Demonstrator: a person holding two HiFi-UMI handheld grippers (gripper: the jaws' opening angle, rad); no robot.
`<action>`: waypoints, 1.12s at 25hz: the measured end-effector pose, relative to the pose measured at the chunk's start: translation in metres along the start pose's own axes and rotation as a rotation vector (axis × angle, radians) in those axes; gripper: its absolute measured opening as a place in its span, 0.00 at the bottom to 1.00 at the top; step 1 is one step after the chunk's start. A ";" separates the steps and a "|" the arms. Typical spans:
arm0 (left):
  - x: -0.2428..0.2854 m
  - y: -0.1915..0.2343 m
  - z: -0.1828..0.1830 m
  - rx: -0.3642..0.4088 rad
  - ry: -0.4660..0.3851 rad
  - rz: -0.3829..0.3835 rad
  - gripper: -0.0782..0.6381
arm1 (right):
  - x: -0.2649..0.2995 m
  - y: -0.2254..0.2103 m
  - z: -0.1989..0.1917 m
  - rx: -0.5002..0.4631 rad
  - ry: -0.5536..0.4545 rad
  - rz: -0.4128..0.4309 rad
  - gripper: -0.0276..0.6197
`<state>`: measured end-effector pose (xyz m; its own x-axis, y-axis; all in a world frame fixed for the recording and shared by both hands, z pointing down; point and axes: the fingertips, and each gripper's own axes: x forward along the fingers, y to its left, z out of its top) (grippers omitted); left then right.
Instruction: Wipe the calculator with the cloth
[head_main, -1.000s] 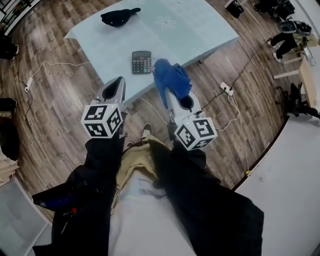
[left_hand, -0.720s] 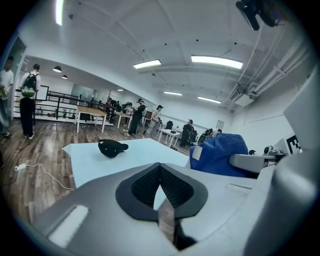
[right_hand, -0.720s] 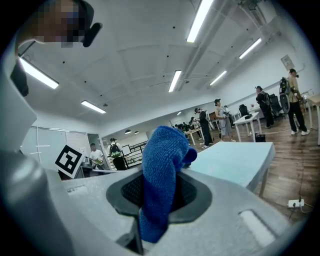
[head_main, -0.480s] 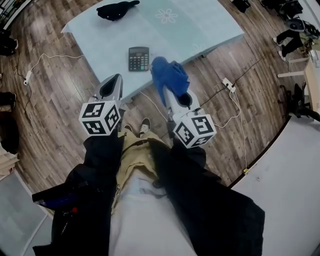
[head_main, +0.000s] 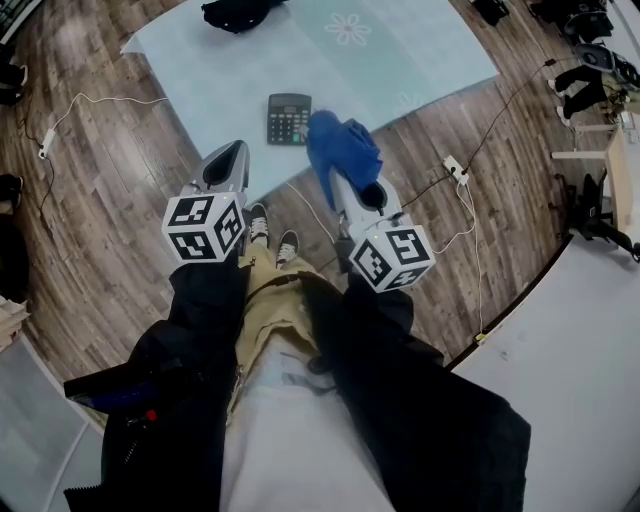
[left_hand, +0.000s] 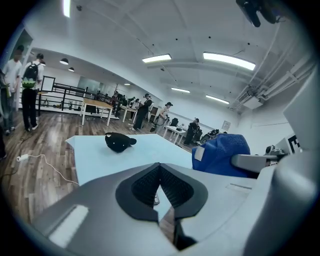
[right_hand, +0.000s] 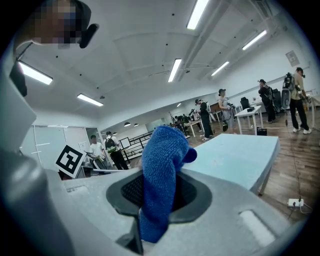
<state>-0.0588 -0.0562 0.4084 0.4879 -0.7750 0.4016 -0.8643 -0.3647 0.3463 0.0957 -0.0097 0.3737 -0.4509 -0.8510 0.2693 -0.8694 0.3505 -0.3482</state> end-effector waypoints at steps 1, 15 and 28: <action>0.007 0.007 0.003 -0.002 0.006 -0.011 0.11 | 0.010 0.001 0.001 -0.002 0.006 -0.011 0.19; 0.055 0.065 0.002 -0.036 0.090 -0.067 0.11 | 0.082 -0.013 -0.004 0.018 0.051 -0.138 0.19; 0.082 0.063 -0.035 -0.035 0.172 -0.009 0.11 | 0.116 -0.066 -0.037 0.037 0.106 -0.163 0.19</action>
<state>-0.0688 -0.1240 0.4927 0.5122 -0.6710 0.5362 -0.8563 -0.3507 0.3791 0.0929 -0.1174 0.4609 -0.3254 -0.8486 0.4171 -0.9254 0.1952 -0.3248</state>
